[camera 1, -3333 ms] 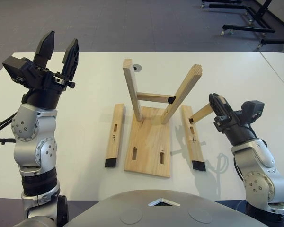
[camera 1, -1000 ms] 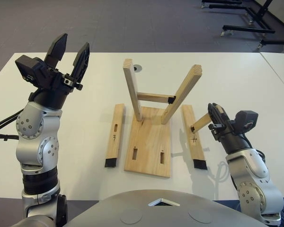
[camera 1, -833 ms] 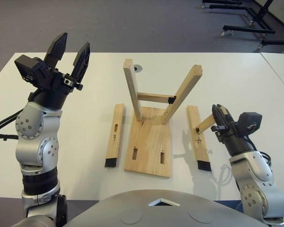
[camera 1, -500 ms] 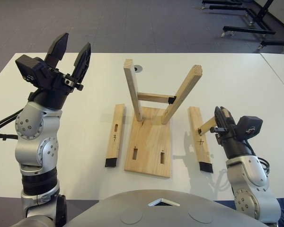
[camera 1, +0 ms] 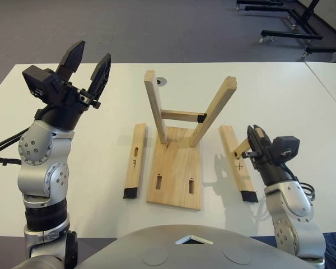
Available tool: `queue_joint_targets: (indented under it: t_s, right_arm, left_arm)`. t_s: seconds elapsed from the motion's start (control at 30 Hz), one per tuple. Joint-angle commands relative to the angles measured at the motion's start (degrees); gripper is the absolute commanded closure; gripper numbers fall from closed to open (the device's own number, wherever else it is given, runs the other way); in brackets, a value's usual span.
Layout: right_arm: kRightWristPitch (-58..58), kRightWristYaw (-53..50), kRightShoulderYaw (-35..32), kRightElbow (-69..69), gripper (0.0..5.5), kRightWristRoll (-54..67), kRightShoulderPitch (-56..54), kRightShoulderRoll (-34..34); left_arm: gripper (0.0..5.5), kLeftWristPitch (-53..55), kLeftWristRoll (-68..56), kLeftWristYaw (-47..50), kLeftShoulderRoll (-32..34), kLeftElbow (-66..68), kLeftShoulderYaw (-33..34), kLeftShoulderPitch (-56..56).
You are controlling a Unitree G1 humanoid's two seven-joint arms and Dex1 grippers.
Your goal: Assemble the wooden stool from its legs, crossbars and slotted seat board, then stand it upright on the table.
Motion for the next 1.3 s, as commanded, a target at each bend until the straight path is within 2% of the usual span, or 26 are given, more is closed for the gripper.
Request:
queue_joint_targets:
  t_s: [0.03, 0.17, 0.4, 0.77, 0.8, 1.0, 1.3]
  right_arm:
    - [1.91, 1.70, 0.49, 9.36, 5.12, -0.92, -2.87, -0.87]
    - [-3.95, 4.27, -0.28, 20.26, 5.12, -1.97, -7.23, -1.01]
    - [-10.13, 4.54, 0.49, 29.26, 5.12, -4.36, -11.87, -0.59]
    - [-6.84, 3.48, 0.32, 28.24, 5.12, -3.52, -13.96, -1.49]
    - [-6.23, 3.41, 0.22, 27.97, 4.74, -3.32, -14.16, -1.59]
    - [0.39, 2.44, -0.74, 22.27, 3.75, -1.82, -15.57, -1.69]
    - [3.15, 1.00, -2.18, 16.95, 2.05, -1.76, -19.20, -1.35]
  left_arm:
    - [2.65, -0.38, 0.81, -0.22, -0.23, 0.80, -0.80, -0.40]
    - [2.65, -0.77, 1.11, -0.21, -0.39, 0.90, -0.79, -0.08]
    - [2.65, -1.00, 1.53, -0.15, -0.81, 1.22, -1.18, -0.55]
    - [2.65, -1.14, 1.78, 0.03, -0.89, 1.25, -1.45, -0.47]
    - [2.65, -1.17, 1.83, 0.09, -0.94, 1.16, -1.49, -0.32]
    - [2.65, -1.36, 2.10, 0.19, -1.40, 1.10, -2.18, 0.06]
    - [2.65, -1.38, 2.20, 0.27, -1.48, 1.12, -2.16, 0.02]
